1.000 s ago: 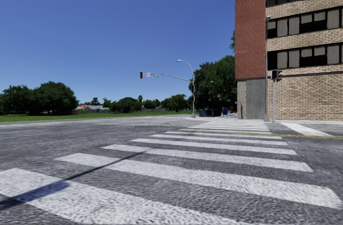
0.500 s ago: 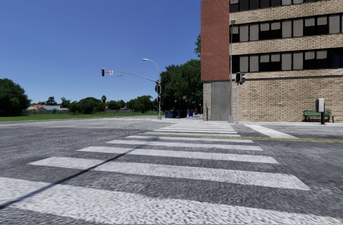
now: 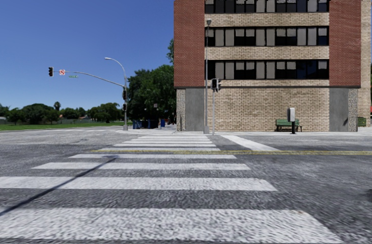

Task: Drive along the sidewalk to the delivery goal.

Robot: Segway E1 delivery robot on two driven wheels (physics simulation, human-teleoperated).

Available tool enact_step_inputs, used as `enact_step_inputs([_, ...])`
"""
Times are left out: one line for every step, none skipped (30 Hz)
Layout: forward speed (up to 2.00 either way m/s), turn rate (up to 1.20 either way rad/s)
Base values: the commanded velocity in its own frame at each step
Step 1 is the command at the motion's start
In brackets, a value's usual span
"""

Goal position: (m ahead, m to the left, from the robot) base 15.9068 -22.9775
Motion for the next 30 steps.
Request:
enact_step_inputs([2.00, -0.31])
enact_step_inputs([2.00, 0.00])
enact_step_inputs([2.00, 0.00])
enact_step_inputs([2.00, 0.00])
enact_step_inputs([2.00, 0.00])
enact_step_inputs([2.00, 0.00])
enact_step_inputs([2.00, 0.00])
enact_step_inputs([2.00, 0.00])
enact_step_inputs([2.00, 0.00])
enact_step_inputs([2.00, 0.00])
enact_step_inputs([2.00, 0.00])
enact_step_inputs([2.00, 0.00])
enact_step_inputs([2.00, 0.00])
enact_step_inputs([2.00, 0.00])
enact_step_inputs([2.00, 0.00])
enact_step_inputs([2.00, 0.00])
enact_step_inputs([2.00, 0.00])
enact_step_inputs([2.00, 0.00])
enact_step_inputs([2.00, 0.00])
enact_step_inputs([2.00, 0.00])
enact_step_inputs([2.00, 0.00])
enact_step_inputs([2.00, 0.00])
enact_step_inputs([2.00, 0.00])
enact_step_inputs([2.00, 0.00])
enact_step_inputs([2.00, 0.00])
enact_step_inputs([2.00, 0.00])
enact_step_inputs([2.00, 0.00])
enact_step_inputs([2.00, 0.00])
enact_step_inputs([2.00, 0.00])
enact_step_inputs([2.00, 0.00])
